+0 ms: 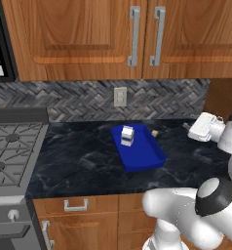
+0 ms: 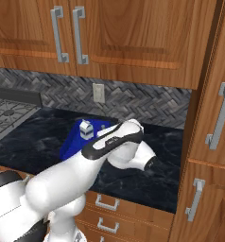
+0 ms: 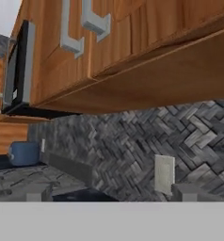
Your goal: Take out the milk from the fridge and place it on the tray on the counter. Then take the sugar cube near the tray and place it in the tray.
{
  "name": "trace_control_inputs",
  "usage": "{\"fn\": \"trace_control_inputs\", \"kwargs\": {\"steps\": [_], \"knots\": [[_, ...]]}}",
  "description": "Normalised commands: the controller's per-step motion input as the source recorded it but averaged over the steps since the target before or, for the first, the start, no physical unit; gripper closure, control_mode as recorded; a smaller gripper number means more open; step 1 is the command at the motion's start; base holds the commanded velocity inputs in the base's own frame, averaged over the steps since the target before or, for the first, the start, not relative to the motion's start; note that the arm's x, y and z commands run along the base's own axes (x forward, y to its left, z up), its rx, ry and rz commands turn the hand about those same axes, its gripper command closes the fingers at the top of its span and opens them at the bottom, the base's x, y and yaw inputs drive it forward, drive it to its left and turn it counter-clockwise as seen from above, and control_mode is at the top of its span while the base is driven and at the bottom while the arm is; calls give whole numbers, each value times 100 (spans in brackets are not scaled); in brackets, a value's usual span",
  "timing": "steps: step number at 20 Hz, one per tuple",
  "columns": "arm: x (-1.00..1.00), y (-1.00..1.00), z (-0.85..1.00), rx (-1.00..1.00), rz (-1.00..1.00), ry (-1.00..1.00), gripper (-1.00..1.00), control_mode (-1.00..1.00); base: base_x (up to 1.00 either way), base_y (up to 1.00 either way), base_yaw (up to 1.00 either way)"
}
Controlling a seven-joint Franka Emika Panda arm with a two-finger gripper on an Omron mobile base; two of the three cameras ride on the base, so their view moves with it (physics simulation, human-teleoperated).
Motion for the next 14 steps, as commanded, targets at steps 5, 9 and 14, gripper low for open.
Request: {"fn": "trace_control_inputs", "kwargs": {"steps": [5, 9, 14], "knots": [[-36, -24, 60, 12, -14, 22, -100, -100, 0, 0, 0], [-23, -14, 54, 12, -15, 42, -100, -100, 0, 0, 0], [-39, -20, 47, 1, -6, 43, -100, -100, 0, 0, 0]]}}
